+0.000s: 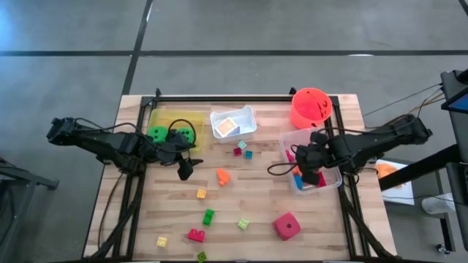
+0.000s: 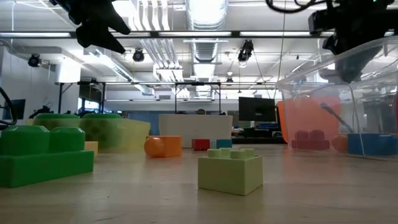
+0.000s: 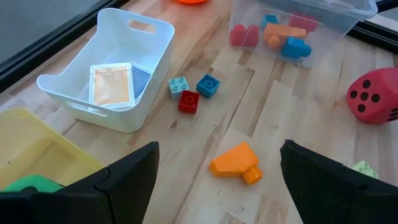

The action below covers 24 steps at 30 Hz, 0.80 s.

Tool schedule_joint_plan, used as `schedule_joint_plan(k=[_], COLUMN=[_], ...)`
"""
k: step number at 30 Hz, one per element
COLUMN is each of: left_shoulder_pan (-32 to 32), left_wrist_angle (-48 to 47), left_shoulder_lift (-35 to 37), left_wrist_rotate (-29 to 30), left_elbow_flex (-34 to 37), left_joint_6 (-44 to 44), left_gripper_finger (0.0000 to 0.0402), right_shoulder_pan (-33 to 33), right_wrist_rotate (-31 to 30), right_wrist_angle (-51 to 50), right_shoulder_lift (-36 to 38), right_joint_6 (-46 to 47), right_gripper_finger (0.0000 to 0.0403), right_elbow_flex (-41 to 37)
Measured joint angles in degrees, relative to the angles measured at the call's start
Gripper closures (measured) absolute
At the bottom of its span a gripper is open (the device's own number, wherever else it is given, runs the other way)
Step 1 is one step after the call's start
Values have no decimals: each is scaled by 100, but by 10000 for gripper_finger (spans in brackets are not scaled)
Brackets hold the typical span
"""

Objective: Pick & Place Toys
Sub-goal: Put the dark yellow game piece into the transparent bin

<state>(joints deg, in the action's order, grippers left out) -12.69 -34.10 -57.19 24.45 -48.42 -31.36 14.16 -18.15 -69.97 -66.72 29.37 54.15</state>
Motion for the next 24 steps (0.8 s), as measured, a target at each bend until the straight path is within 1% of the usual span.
schedule_joint_plan(k=[5, 15, 24], left_shoulder_pan=[0, 0, 1], left_wrist_angle=[0, 1, -1], left_shoulder_lift=[-1, -2, -1], left_wrist_rotate=[0, 0, 0], left_elbow_flex=[0, 0, 0], left_joint_6=[-1, -1, -4], left_gripper_finger=[80, 80, 80], right_shoulder_pan=[-219, -573, -608], right_wrist_rotate=[55, 745, 915], right_wrist_angle=[55, 471, 903], right_shoulder_lift=[-22, -98, -96], right_joint_6=[-86, -382, -469], right_gripper_finger=[272, 272, 272], right_elbow_flex=[-217, -595, -815])
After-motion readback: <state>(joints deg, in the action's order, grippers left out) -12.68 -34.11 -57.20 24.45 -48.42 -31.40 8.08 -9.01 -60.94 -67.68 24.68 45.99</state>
